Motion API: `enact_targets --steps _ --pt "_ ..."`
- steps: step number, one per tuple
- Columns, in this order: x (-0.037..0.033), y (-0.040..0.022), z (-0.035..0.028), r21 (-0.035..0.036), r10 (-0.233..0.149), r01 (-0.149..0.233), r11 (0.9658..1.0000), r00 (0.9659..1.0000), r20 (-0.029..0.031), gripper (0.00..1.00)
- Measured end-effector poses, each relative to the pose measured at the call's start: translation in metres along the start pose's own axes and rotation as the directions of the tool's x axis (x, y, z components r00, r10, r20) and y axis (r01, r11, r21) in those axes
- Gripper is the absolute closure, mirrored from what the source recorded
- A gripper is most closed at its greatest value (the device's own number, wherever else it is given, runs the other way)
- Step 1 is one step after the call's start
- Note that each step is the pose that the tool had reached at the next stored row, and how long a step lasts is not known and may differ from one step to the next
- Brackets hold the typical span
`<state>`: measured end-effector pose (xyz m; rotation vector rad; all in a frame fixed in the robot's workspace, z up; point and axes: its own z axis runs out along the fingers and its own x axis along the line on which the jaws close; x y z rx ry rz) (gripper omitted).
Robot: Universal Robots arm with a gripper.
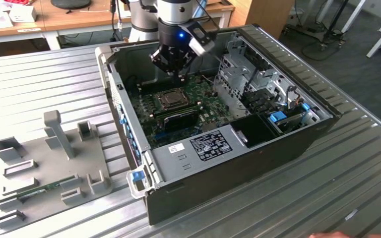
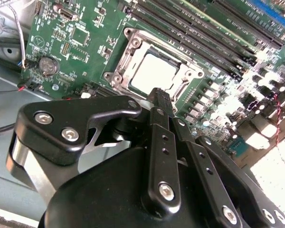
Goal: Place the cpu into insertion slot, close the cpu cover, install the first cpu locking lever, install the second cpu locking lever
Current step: 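Install the second cpu locking lever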
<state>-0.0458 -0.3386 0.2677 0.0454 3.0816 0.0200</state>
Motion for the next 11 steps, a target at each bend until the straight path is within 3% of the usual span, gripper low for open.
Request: enact_targets --steps 11 --pt "-0.0008 -0.0122 0.0004 0.0000 0.001 -0.001 1.0000 1.0000 -0.0005 0.90"
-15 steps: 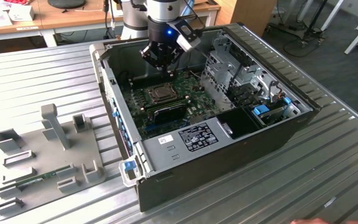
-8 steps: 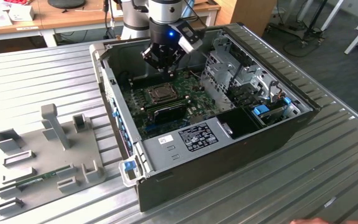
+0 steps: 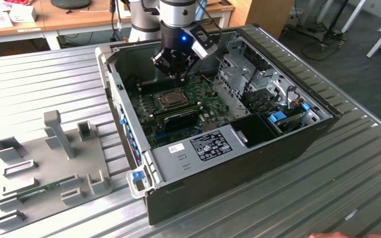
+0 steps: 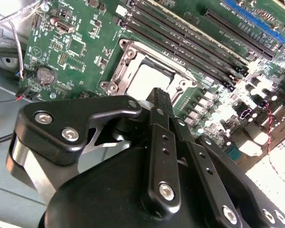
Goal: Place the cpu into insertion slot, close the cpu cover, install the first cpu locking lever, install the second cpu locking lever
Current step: 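Install the second cpu locking lever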
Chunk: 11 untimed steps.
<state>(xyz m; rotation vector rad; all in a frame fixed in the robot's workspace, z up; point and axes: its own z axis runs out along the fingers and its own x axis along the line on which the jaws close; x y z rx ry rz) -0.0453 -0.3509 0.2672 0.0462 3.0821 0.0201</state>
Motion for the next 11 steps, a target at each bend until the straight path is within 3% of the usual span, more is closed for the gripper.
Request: enact_targets --steps 11 --pt "0.0000 -0.0021 0.0023 0.0002 0.000 0.000 1.0000 1.0000 -0.0001 0.90"
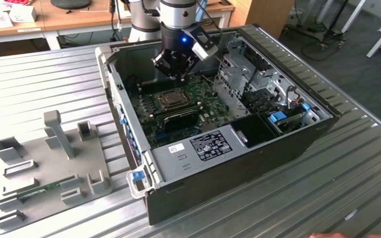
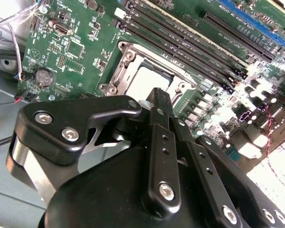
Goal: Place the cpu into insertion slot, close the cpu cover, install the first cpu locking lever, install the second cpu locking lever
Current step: 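Install the second cpu locking lever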
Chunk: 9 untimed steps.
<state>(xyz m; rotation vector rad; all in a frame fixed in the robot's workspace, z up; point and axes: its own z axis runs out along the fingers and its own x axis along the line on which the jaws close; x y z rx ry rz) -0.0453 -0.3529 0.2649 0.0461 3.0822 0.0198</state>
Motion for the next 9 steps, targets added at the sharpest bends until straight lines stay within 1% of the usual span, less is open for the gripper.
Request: enact_targets --steps 9 --pt "-0.0001 -0.0070 0.0017 -0.0001 0.000 0.000 1.0000 1.0000 0.0001 0.90"
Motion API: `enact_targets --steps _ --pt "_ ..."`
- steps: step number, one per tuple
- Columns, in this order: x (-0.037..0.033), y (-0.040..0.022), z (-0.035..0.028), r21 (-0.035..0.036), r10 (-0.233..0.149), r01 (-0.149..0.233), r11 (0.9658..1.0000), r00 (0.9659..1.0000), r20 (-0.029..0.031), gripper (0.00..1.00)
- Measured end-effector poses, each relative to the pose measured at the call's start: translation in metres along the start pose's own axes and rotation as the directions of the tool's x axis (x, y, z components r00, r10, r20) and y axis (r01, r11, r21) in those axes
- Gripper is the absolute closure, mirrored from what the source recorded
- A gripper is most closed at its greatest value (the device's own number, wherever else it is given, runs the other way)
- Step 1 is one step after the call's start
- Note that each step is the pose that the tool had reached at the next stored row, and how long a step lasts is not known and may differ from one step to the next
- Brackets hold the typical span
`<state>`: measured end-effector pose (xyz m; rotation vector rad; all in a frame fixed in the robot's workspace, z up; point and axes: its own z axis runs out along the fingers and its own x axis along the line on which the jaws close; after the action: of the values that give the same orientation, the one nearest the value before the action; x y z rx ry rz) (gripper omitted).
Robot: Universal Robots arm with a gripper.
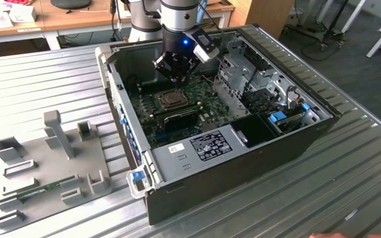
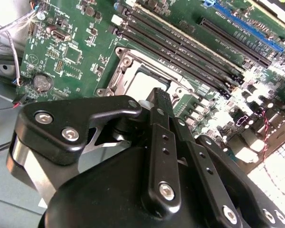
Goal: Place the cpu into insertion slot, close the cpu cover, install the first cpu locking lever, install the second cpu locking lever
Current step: 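Install the second cpu locking lever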
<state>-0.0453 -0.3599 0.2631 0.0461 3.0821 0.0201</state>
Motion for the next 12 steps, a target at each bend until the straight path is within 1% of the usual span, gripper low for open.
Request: enact_targets --steps 5,12 --pt "0.0001 -0.0026 0.0023 -0.0001 0.000 0.000 1.0000 1.0000 0.0000 0.90" --pt "0.0011 -0.0048 0.0082 0.0000 0.000 0.000 1.0000 1.0000 0.0001 0.90"
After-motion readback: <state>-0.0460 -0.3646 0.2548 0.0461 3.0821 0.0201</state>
